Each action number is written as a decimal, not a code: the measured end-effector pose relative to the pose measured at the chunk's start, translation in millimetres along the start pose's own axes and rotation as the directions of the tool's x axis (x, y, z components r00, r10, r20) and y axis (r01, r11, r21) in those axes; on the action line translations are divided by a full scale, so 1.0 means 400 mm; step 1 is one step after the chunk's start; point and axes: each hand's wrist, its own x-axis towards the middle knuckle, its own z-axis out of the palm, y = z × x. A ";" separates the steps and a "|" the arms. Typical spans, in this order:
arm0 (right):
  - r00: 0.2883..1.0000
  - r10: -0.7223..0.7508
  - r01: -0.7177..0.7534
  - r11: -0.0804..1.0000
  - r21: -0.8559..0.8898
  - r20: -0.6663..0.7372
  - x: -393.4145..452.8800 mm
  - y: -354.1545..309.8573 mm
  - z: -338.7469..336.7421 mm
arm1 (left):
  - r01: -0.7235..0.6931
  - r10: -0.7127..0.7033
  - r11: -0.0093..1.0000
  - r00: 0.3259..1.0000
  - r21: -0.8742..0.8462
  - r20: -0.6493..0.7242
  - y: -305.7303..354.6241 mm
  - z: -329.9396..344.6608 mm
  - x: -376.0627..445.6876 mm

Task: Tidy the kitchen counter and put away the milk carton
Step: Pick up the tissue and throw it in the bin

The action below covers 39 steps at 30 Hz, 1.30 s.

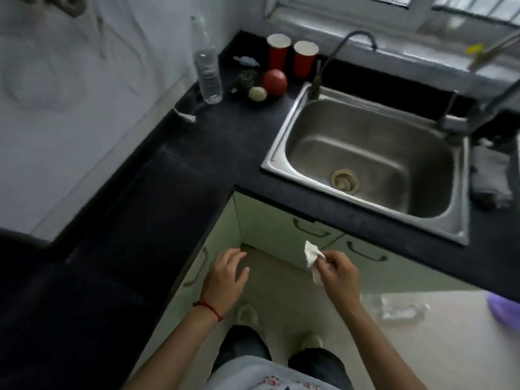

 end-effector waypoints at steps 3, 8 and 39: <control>0.975 0.202 -0.200 0.979 0.032 -0.090 -0.054 0.127 -0.105 | -0.008 -0.001 0.999 0.962 0.032 0.273 0.052 0.069 0.021; 0.881 0.419 -0.393 0.907 0.152 -0.222 -0.195 0.337 -0.286 | -0.015 -0.052 0.992 0.860 0.128 0.508 0.180 0.231 0.011; 0.276 0.878 -0.637 0.471 0.610 -0.391 -0.417 1.225 -1.247 | 0.173 -0.151 0.983 0.607 0.056 0.780 1.204 1.239 -0.119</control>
